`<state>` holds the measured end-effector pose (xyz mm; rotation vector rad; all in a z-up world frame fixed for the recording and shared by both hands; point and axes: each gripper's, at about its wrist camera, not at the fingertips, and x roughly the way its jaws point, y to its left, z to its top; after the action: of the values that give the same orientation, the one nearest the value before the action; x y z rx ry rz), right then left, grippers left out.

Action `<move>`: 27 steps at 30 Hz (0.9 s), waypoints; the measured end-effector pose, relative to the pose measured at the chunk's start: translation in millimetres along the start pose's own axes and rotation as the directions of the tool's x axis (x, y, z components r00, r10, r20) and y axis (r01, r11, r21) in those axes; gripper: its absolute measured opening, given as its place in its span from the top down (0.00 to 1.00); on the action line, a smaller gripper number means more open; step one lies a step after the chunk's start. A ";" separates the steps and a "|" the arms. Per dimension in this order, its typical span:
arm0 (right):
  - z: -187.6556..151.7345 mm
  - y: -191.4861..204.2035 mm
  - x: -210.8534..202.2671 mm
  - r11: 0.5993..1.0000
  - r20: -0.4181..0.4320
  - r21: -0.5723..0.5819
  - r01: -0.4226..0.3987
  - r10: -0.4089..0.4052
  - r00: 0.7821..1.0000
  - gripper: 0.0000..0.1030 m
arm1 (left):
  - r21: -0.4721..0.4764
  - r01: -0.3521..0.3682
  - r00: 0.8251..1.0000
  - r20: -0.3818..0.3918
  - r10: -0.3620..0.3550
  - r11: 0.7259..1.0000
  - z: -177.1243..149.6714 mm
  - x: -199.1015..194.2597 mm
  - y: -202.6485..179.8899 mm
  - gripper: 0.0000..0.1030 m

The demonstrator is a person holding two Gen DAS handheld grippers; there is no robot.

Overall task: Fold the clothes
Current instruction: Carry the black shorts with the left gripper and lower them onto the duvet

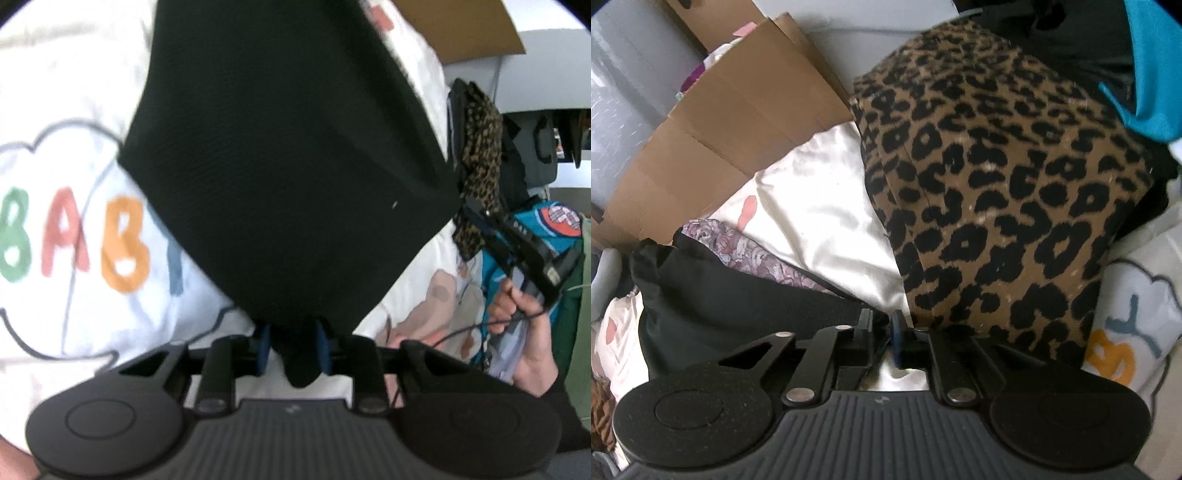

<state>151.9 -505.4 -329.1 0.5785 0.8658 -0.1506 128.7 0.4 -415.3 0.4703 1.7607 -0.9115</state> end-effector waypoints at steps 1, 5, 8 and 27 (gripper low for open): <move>0.3 1.4 -3.9 1.000 0.010 -0.008 -0.002 0.002 1.000 0.77 | 0.003 -0.005 1.000 0.009 0.005 1.000 2.9 -4.6 -1.7 0.73; -2.5 8.1 -11.4 0.999 0.017 -0.028 -0.041 0.041 0.999 0.73 | 0.015 -0.035 0.999 0.040 0.034 0.999 16.9 -20.8 -8.3 0.73; -3.9 15.2 -12.2 0.997 0.026 -0.051 -0.061 0.063 0.998 0.71 | 0.028 -0.071 0.996 0.059 0.069 0.997 35.0 -29.7 -14.7 0.73; 5.2 43.8 -4.1 0.987 0.046 -0.114 -0.117 0.123 0.991 0.59 | 0.190 -0.270 0.915 0.355 0.190 0.944 194.9 -76.5 -102.0 0.72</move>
<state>168.2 -472.0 -305.0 0.5186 0.7809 -0.0083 208.2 -205.2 -339.9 0.6256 1.2653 -0.9707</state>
